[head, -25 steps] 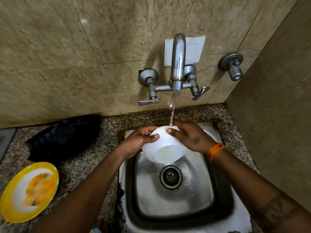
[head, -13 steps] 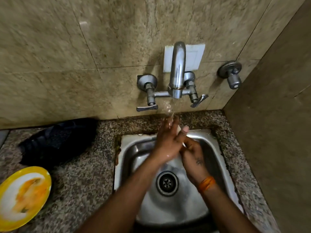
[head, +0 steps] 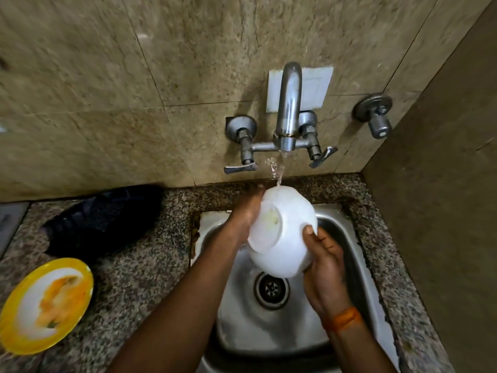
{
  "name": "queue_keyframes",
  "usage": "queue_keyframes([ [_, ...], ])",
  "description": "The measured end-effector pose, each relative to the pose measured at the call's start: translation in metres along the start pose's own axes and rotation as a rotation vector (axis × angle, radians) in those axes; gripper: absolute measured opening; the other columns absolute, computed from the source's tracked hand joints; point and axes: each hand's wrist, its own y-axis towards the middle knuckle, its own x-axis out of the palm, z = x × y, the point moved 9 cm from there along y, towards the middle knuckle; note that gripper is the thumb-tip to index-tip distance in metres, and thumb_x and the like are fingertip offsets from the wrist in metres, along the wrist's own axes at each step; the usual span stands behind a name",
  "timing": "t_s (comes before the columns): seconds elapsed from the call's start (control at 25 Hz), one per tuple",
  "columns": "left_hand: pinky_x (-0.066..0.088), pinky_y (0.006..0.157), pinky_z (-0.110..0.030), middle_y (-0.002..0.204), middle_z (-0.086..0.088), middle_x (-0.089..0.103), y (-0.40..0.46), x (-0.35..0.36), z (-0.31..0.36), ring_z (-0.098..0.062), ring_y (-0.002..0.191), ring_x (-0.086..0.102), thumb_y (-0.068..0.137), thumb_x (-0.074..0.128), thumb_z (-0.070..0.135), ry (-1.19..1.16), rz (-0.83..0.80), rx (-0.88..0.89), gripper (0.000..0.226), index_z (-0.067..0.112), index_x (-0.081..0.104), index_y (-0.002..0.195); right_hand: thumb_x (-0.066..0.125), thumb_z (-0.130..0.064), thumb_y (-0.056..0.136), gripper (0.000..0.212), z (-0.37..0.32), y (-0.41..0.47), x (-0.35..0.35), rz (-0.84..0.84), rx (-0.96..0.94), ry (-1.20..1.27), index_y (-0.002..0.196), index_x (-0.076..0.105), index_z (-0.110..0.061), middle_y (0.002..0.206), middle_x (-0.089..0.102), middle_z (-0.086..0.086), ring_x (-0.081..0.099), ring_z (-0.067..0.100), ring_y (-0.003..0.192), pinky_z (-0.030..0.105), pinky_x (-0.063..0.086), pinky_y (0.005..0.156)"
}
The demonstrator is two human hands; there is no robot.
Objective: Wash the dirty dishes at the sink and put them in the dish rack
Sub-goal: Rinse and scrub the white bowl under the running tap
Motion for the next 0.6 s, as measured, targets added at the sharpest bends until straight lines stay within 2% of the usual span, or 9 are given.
queue_keyframes([
  [0.12, 0.058, 0.074, -0.032, 0.084, -0.007, 0.077, -0.012, -0.009, -0.012, -0.02, 0.073, 0.071, 0.104, 0.053, 0.037, -0.126, -0.142, -0.041, 0.032, 0.015, 0.074, 0.094, 0.055, -0.027, 0.1, 0.039, -0.007, 0.024, -0.019, 0.042, 0.029, 0.051, 0.127, 0.067, -0.001, 0.124, 0.071, 0.02, 0.069, 0.034, 0.113, 0.051, 0.056, 0.096],
  [0.16, 0.058, 0.069, -0.031, 0.084, -0.005, 0.077, -0.016, -0.014, -0.015, -0.018, 0.071, 0.071, 0.103, 0.056, 0.032, -0.177, -0.21, -0.053, 0.026, 0.015, 0.074, 0.099, 0.054, -0.025, 0.103, 0.033, -0.013, 0.032, -0.025, 0.067, 0.001, 0.003, 0.12, 0.07, -0.002, 0.119, 0.073, 0.019, 0.071, 0.031, 0.109, 0.048, 0.056, 0.094],
  [0.24, 0.061, 0.064, -0.033, 0.092, -0.005, 0.077, -0.029, -0.018, -0.013, -0.018, 0.075, 0.073, 0.099, 0.061, 0.021, -0.255, -0.32, -0.033, 0.02, 0.012, 0.073, 0.111, 0.054, -0.025, 0.103, 0.027, -0.015, 0.054, -0.034, 0.117, -0.025, -0.152, 0.095, 0.076, -0.012, 0.098, 0.076, 0.009, 0.071, 0.023, 0.088, 0.041, 0.054, 0.084],
  [0.28, 0.061, 0.063, -0.033, 0.093, -0.005, 0.077, -0.034, -0.017, -0.012, -0.017, 0.076, 0.074, 0.097, 0.062, 0.016, -0.306, -0.367, 0.002, 0.02, 0.01, 0.072, 0.113, 0.055, -0.03, 0.103, 0.031, -0.014, 0.065, -0.036, 0.143, -0.022, -0.255, 0.084, 0.074, -0.014, 0.086, 0.075, 0.002, 0.067, 0.019, 0.078, 0.04, 0.052, 0.08],
  [0.32, 0.062, 0.062, -0.033, 0.092, -0.004, 0.078, -0.038, -0.013, -0.011, -0.015, 0.076, 0.074, 0.096, 0.061, 0.011, -0.338, -0.394, 0.037, 0.018, 0.009, 0.072, 0.111, 0.055, -0.043, 0.101, 0.04, -0.012, 0.077, -0.039, 0.157, -0.011, -0.381, 0.081, 0.072, -0.012, 0.082, 0.074, -0.002, 0.065, 0.017, 0.076, 0.04, 0.052, 0.08],
  [0.36, 0.062, 0.061, -0.033, 0.09, -0.002, 0.078, -0.041, -0.01, -0.011, -0.014, 0.075, 0.074, 0.098, 0.059, 0.008, -0.341, -0.386, 0.059, 0.017, 0.009, 0.072, 0.108, 0.053, -0.06, 0.096, 0.052, -0.012, 0.085, -0.036, 0.154, 0.0, -0.527, 0.09, 0.073, -0.013, 0.09, 0.075, -0.004, 0.067, 0.018, 0.083, 0.042, 0.053, 0.086],
  [0.44, 0.061, 0.065, -0.036, 0.09, -0.001, 0.078, -0.041, -0.004, -0.016, -0.014, 0.077, 0.074, 0.101, 0.056, 0.008, -0.322, -0.35, 0.075, 0.017, 0.012, 0.071, 0.106, 0.038, -0.084, 0.086, 0.077, -0.014, 0.09, -0.013, 0.05, -0.063, -0.905, 0.127, 0.067, -0.025, 0.13, 0.069, 0.002, 0.061, 0.024, 0.121, 0.048, 0.044, 0.11],
  [0.52, 0.055, 0.072, -0.035, 0.092, -0.003, 0.077, -0.039, 0.002, -0.016, -0.015, 0.078, 0.073, 0.098, 0.059, 0.011, -0.351, -0.325, 0.086, 0.015, 0.014, 0.073, 0.101, 0.027, -0.074, 0.095, 0.082, -0.013, 0.07, 0.042, -0.184, -0.338, -1.297, 0.154, 0.042, -0.02, 0.161, 0.04, 0.009, 0.033, 0.027, 0.15, 0.05, 0.026, 0.123],
  [0.6, 0.055, 0.07, -0.029, 0.092, -0.002, 0.077, -0.032, 0.0, -0.018, -0.012, 0.077, 0.074, 0.099, 0.052, 0.007, -0.432, -0.237, 0.076, 0.021, 0.015, 0.072, 0.099, 0.025, -0.058, 0.102, 0.076, 0.004, 0.026, 0.09, -0.409, -0.581, -1.475, 0.162, 0.021, -0.012, 0.17, 0.016, 0.01, 0.009, 0.022, 0.158, 0.047, 0.012, 0.128],
])
